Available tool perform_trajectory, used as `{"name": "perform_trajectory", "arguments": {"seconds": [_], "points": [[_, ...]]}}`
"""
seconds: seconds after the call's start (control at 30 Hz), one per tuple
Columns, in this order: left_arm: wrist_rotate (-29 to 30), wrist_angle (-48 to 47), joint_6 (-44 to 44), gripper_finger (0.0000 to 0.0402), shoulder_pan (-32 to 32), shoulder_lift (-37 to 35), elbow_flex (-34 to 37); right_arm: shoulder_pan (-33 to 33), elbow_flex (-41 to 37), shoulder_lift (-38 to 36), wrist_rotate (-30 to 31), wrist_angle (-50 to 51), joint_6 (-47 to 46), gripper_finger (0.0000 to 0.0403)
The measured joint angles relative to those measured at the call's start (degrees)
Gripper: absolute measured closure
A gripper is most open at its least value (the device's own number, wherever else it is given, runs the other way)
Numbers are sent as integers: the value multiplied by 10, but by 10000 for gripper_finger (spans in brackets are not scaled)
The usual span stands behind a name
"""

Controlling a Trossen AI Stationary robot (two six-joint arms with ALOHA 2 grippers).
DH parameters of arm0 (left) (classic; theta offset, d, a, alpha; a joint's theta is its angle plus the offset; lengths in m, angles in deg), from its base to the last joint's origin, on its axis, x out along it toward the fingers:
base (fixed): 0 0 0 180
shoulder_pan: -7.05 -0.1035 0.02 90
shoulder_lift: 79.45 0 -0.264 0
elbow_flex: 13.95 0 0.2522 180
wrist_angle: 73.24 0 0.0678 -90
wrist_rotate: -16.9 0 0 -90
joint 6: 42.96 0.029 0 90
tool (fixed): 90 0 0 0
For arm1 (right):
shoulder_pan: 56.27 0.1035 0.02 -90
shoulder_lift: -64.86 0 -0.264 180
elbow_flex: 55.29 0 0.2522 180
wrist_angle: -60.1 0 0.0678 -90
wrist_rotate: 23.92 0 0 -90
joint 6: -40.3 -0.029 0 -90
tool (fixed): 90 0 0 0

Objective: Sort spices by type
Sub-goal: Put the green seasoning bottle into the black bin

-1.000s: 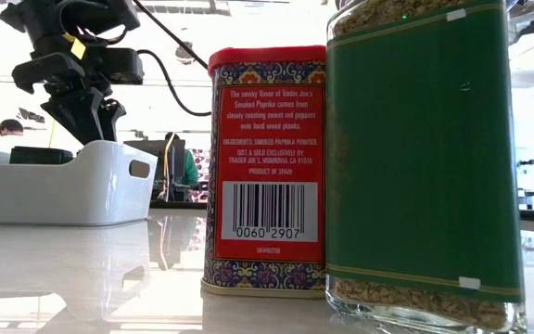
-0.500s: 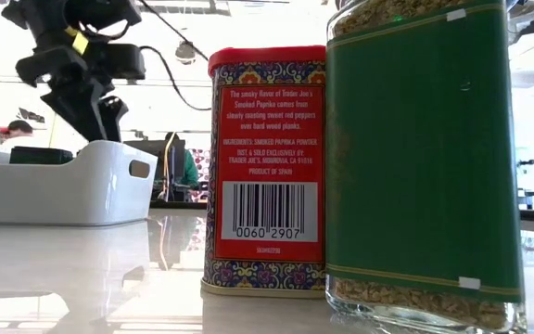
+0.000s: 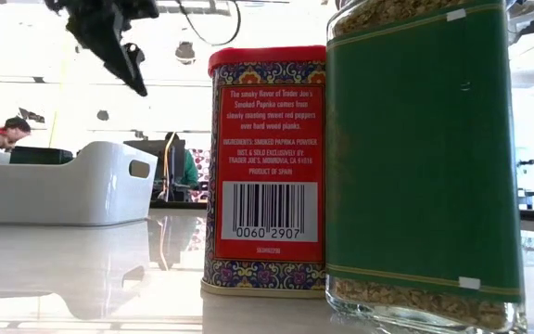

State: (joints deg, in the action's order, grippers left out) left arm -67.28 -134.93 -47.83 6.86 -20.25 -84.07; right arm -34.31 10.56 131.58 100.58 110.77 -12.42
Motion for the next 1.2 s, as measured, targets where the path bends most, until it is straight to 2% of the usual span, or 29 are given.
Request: {"name": "perform_trajectory", "arguments": {"seconds": [0.17,0.23,0.3,0.5,0.73,1.0,1.1,1.2], "points": [[0,-9,8,132,1,0,-44,-10,0,0,0,-16,-68,85],[-3,-10,-11,132,4,0,-48,-18,0,0,-1,-10,-103,85],[-17,-11,6,132,9,0,-43,-29,1,0,-21,2,-134,85],[-62,-7,39,132,10,0,-28,-69,49,14,-149,164,-257,85],[-68,4,68,132,10,-12,-26,-82,126,38,-172,345,-365,85],[-68,3,75,132,10,-12,-26,-48,149,56,-254,481,-530,85],[-68,2,75,132,10,-12,-26,-18,149,74,-297,481,-565,85],[-68,2,86,132,10,-12,-26,16,149,94,-304,468,-590,85]]}}
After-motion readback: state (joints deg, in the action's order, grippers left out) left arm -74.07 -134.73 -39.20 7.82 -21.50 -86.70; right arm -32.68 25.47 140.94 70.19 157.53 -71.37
